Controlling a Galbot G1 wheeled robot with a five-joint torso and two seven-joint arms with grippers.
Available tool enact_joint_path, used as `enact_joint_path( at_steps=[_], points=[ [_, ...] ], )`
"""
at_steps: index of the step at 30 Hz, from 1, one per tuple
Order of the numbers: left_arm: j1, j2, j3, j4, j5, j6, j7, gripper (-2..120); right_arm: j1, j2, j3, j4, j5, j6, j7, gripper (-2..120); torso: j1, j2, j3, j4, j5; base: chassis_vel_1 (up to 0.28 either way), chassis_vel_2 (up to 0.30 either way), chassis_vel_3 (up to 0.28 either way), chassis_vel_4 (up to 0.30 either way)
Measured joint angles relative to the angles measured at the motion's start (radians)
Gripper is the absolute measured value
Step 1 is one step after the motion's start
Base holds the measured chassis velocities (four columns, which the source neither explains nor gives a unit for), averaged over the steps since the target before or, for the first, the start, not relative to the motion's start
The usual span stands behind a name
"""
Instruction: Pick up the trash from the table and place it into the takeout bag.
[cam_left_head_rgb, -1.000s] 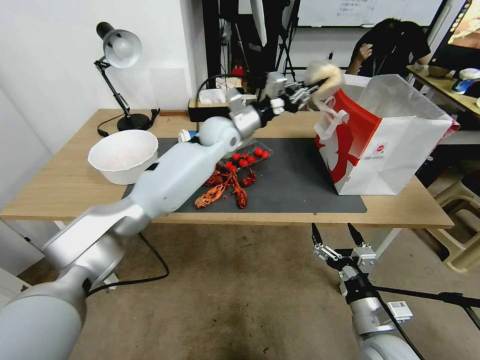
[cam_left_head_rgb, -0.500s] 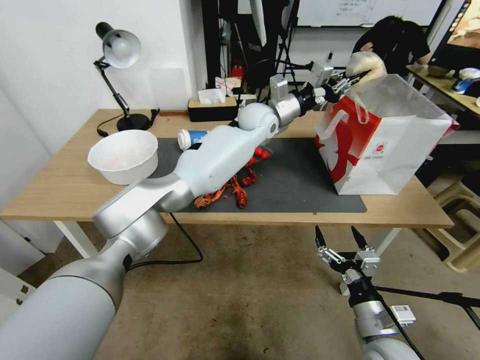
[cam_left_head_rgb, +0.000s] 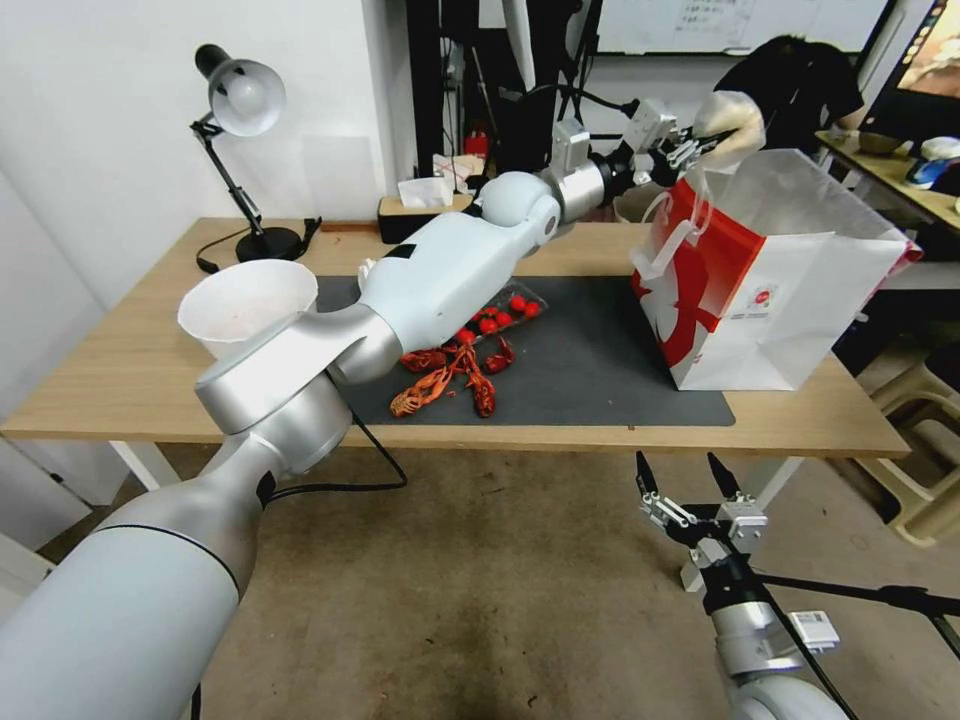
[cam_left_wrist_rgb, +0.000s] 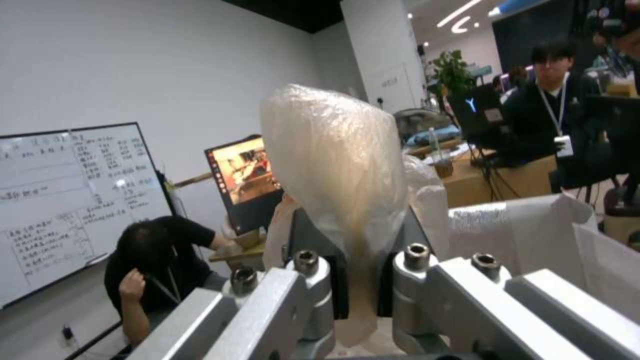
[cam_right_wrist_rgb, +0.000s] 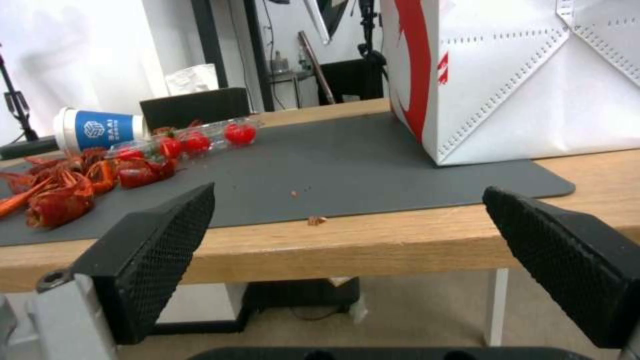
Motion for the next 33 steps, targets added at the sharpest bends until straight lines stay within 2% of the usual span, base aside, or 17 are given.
enact_joint_path(
  at_steps=[7,18,25,33],
  points=[
    [-0.018,0.000,0.043,0.028,0.026,-0.011,0.017,5,-0.009,-0.005,0.008,-0.004,0.011,0.009,-0.006,100,0.000,0.000,0.000,-0.0002,0.0000,0.000,0.000,0.000,0.000],
    [-0.062,0.001,0.138,0.022,0.097,-0.040,0.034,5,-0.003,-0.004,0.004,-0.012,0.011,0.012,-0.010,100,0.000,0.000,0.000,-0.0003,0.0001,0.000,0.000,0.000,0.000],
    [-0.123,0.001,0.180,0.057,0.283,-0.067,0.077,5,-0.001,-0.005,0.004,-0.018,0.011,0.015,-0.011,100,0.000,0.000,0.000,-0.0002,0.0001,0.000,0.000,0.000,0.000],
    [-0.152,0.001,0.221,0.071,0.373,-0.095,0.125,5,0.005,-0.004,0.003,-0.017,0.011,0.015,-0.011,100,0.000,0.000,0.000,-0.0003,0.0000,0.000,0.000,0.000,0.000]
  ],
)
